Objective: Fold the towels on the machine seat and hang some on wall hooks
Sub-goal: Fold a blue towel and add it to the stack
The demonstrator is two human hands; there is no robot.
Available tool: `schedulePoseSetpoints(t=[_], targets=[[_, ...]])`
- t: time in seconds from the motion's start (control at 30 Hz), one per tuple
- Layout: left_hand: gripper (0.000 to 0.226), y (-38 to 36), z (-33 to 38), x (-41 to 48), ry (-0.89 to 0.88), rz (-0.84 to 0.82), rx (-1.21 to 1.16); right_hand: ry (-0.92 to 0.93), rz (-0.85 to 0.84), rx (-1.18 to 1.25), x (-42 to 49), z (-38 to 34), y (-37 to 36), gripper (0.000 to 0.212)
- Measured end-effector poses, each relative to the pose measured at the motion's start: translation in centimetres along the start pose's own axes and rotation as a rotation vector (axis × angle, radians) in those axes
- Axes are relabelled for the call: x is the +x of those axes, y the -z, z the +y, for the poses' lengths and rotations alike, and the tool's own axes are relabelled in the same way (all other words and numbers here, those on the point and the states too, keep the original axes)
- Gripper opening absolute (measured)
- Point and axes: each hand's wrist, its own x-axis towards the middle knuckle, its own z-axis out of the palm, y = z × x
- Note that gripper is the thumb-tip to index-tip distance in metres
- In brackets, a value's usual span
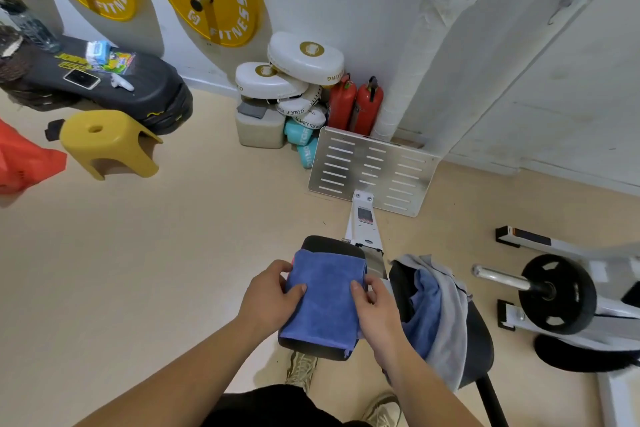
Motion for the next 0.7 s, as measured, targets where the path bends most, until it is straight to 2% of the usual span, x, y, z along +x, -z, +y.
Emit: schedulePoseSetpoints(t=[0.07,0.13,0.17,0.27,0.33,0.4,0.5,0.6,0.7], targets=[[0.047,0.0,0.3,0.0,-0.002,0.031,0.023,0.004,-0.011,-0.017,0.0,0.2,0.0,0.017],[0.05,0.0,0.1,-0.1,-0.081,0.116,0.157,-0.017,0.0,-0.061,0.2,0.6,-0.1,0.019],[0.048,-0.1,0.0,-0.2,-0.194,0.159,0.244,-0.027,0.011,-0.072,0.3,0.8,-0.1,0.021],[0.036,-0.8,-0.4,-0.3,-0.687,0.188,0.419,-0.108,0.037,0.018,0.6,0.9,0.1,0.024],[0.033,-1.8,-0.3,-0.8,-0.85,0.099,0.478,-0.194,0.03,0.165,0.7,1.1,0.5,0.026],[0.045,-3.3,-0.1,-1.6,-0.866,0.017,0.533,-0.203,0.001,0.226,0.3,1.5,1.2,0.024],[0.066,-5.6,0.3,-2.5,-0.771,-0.015,0.587,-0.142,-0.085,0.238,-0.9,1.9,2.1,0.033],[0.05,-6.4,0.4,-2.5,-0.727,0.019,0.587,-0.087,-0.131,0.213,-1.3,2.4,2.5,0.034],[0.037,-5.9,-0.4,-2.3,-0.791,0.062,0.554,-0.076,-0.154,0.221,-1.3,3.3,2.6,0.037]])
